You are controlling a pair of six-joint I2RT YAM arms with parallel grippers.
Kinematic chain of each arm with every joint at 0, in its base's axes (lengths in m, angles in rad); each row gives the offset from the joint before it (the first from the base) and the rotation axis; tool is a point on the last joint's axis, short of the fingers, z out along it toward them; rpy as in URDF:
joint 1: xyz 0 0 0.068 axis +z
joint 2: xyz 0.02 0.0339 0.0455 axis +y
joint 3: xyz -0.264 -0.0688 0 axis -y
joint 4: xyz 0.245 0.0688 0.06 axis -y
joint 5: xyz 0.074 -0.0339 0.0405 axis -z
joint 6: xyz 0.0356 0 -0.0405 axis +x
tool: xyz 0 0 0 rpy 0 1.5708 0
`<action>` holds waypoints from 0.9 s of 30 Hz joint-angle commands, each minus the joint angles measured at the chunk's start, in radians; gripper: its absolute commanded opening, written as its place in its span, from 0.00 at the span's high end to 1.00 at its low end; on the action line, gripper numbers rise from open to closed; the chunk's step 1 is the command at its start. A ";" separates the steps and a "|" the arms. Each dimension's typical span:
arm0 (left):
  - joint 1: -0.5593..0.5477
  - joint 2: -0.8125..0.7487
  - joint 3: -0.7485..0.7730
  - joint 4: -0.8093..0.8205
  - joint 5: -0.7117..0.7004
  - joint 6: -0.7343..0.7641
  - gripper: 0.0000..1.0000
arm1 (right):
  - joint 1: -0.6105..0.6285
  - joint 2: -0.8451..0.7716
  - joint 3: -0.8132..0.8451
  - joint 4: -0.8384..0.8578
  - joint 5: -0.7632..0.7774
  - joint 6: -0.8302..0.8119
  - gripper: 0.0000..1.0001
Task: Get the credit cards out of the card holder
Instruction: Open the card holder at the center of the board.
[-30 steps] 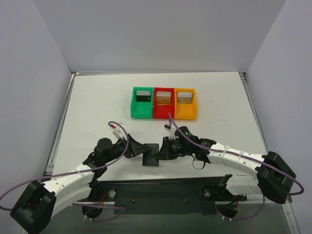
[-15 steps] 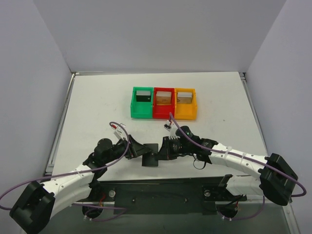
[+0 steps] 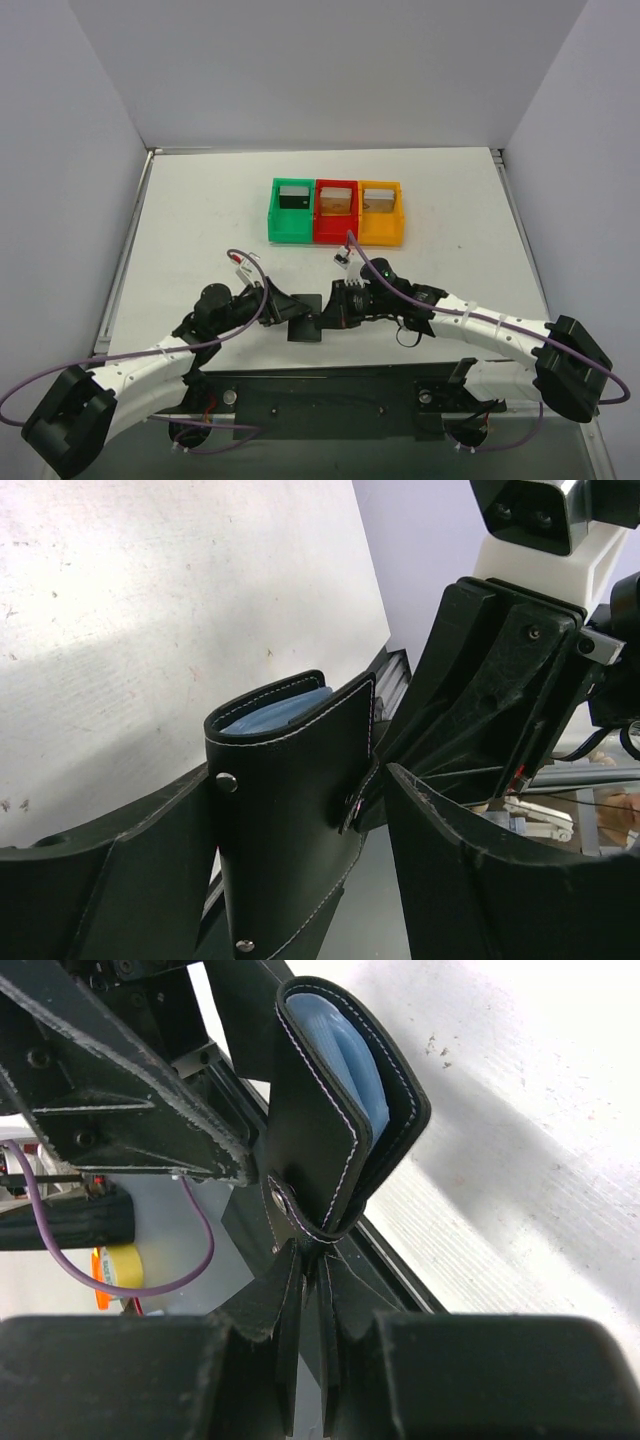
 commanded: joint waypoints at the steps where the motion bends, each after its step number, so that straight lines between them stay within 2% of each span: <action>1: -0.010 0.019 0.020 0.147 0.066 -0.003 0.33 | 0.010 -0.015 0.048 0.066 -0.039 -0.010 1.00; 7: -0.010 -0.019 0.008 0.154 0.048 -0.014 0.50 | 0.010 -0.032 0.047 0.052 -0.041 -0.019 1.00; 11: -0.010 -0.043 0.008 0.147 0.045 -0.015 0.69 | 0.010 -0.037 0.044 0.044 -0.038 -0.023 1.00; 13: -0.010 -0.047 0.013 0.137 0.045 -0.015 0.85 | 0.010 -0.038 0.045 0.031 -0.018 -0.025 1.00; 14: -0.010 -0.053 0.017 0.122 0.042 -0.015 1.00 | 0.009 -0.044 0.048 0.020 -0.007 -0.025 0.93; 15: -0.010 -0.058 0.020 0.106 0.039 -0.015 1.00 | 0.010 -0.054 0.051 -0.005 0.020 -0.031 0.84; 16: -0.009 -0.067 0.028 0.082 0.028 -0.014 1.00 | 0.012 -0.058 0.059 -0.021 0.036 -0.034 0.65; 18: -0.009 -0.082 0.043 0.037 0.008 -0.012 1.00 | 0.015 -0.080 0.076 -0.075 0.099 -0.042 0.50; 19: -0.010 -0.089 0.050 0.019 -0.003 -0.010 1.00 | 0.020 -0.095 0.093 -0.127 0.143 -0.056 0.46; 22: -0.012 -0.113 0.118 -0.168 -0.070 0.009 1.00 | 0.047 -0.118 0.154 -0.253 0.266 -0.085 0.44; 27: -0.058 -0.098 0.276 -0.464 -0.219 0.098 1.00 | 0.180 -0.066 0.351 -0.513 0.563 -0.158 0.46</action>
